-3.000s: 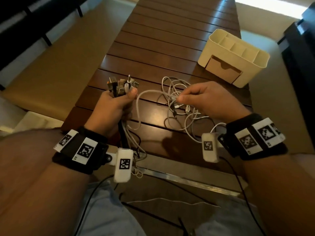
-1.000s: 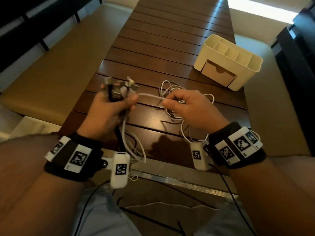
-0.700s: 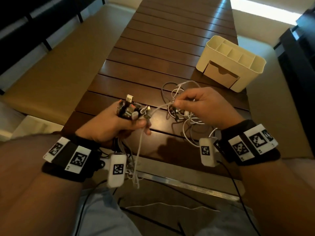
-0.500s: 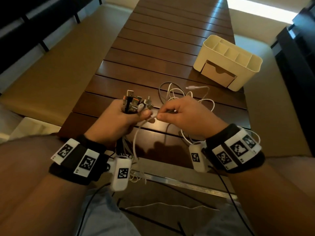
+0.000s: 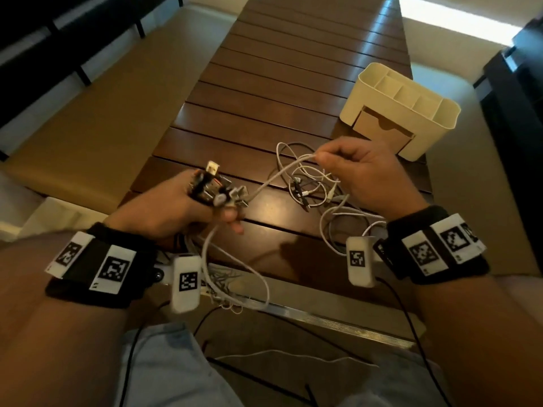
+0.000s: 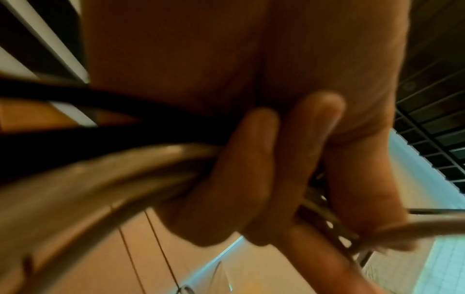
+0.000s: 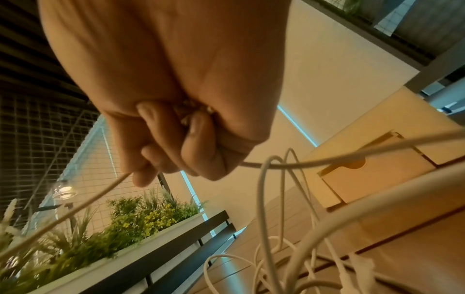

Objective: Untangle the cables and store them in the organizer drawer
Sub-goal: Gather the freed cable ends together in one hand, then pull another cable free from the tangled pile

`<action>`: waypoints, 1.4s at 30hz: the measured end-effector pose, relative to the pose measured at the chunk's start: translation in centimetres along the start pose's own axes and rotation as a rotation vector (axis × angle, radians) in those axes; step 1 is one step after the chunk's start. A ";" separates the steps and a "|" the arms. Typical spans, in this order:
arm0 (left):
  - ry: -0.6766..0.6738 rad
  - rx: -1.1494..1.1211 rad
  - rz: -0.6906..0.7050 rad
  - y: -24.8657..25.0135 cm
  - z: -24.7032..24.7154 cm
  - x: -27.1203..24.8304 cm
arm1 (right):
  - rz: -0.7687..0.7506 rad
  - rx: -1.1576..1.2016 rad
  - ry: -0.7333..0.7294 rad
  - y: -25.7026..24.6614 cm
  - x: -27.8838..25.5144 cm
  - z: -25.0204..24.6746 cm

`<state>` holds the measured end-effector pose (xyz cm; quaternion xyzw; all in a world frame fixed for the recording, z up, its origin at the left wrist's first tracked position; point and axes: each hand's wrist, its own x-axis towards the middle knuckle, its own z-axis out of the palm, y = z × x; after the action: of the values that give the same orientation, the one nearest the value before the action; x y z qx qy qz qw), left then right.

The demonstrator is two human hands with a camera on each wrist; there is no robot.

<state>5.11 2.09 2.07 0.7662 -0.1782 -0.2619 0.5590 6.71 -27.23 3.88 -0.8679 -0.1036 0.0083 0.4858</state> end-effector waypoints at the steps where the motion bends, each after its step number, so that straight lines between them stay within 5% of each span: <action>1: 0.005 0.029 -0.013 -0.3 0.2 0.2 | 0.004 -0.037 -0.033 -0.2 -0.1 0.1; 6: 0.454 -0.087 0.020 -1.1 1.5 1.5 | -0.004 -0.265 -0.244 -0.8 -0.6 2.0; 12: 0.320 -0.018 0.098 0.6 4.5 2.2 | -0.253 -0.299 -0.087 -1.0 -0.6 5.1; 19: 0.525 -0.460 0.133 0.4 0.7 0.7 | -0.091 -0.193 -0.010 0.0 0.0 2.6; 24: 0.041 0.029 -0.015 0.7 0.9 0.1 | -0.079 -0.138 0.109 0.2 0.4 0.4; 30: 0.403 0.019 0.088 0.4 3.1 1.8 | -0.236 -0.369 -0.081 -0.2 -0.1 2.8; 35: 0.338 0.033 0.146 0.5 4.6 2.3 | -0.361 -0.380 -0.022 -0.5 0.0 4.2; 40: 0.473 -0.353 0.085 0.6 1.8 1.1 | -0.238 -0.289 0.044 0.8 0.4 1.9; 42: 0.357 -0.250 0.067 0.7 1.3 0.7 | -0.264 -0.251 0.136 1.0 0.6 1.6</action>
<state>4.94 0.47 2.29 0.7188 -0.0678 -0.1233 0.6808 7.31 -26.29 2.25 -0.8990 -0.1835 -0.1273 0.3767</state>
